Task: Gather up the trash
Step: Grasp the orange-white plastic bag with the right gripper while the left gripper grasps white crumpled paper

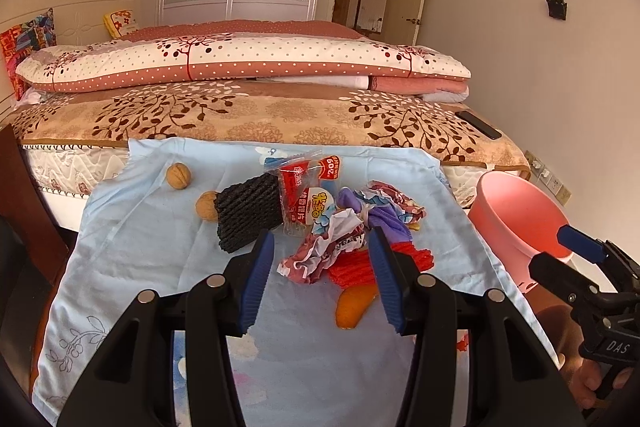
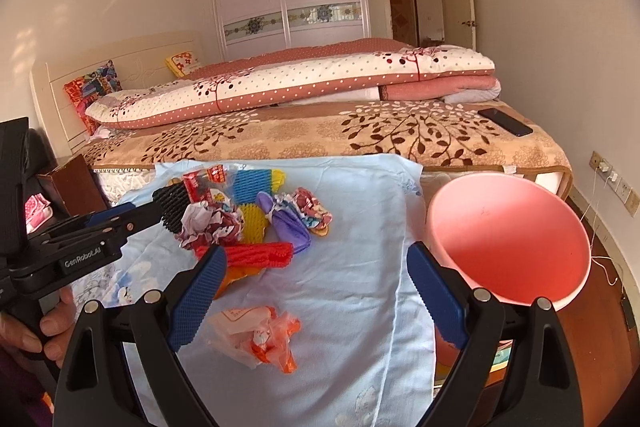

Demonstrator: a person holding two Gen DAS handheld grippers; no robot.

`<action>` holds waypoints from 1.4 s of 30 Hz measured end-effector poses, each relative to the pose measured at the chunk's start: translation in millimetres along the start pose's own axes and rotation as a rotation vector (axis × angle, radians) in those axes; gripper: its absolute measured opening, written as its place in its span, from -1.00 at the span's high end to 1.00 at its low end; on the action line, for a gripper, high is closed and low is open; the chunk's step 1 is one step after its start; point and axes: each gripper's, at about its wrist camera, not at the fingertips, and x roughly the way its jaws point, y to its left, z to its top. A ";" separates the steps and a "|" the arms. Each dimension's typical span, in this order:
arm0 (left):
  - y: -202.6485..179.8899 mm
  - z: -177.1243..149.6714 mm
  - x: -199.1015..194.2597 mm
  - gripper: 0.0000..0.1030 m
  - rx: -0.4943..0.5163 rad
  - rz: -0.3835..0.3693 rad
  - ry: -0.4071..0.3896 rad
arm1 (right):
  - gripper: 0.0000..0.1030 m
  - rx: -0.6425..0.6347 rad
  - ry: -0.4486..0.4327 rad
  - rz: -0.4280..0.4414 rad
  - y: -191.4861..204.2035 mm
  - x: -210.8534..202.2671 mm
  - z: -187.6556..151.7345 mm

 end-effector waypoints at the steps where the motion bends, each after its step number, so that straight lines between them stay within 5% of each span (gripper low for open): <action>1: -1.0 0.1 1.3 0.03 0.010 -0.004 0.000 | -0.75 -0.005 0.029 0.023 -0.5 2.6 -3.1; 15: 2.5 -1.6 36.9 0.03 0.039 -0.061 0.070 | -0.42 -0.046 0.273 0.167 16.1 50.8 -28.6; 22: 2.0 1.5 51.6 0.05 0.059 -0.066 0.083 | -0.19 -0.043 0.310 0.191 15.8 65.5 -29.9; 30: 7.1 3.1 65.6 0.72 0.038 -0.073 0.118 | -0.05 -0.049 0.309 0.213 16.5 67.3 -27.7; 42: -1.3 17.9 35.0 0.85 0.021 -0.148 0.067 | 0.33 -0.043 0.268 0.260 14.2 53.7 -23.9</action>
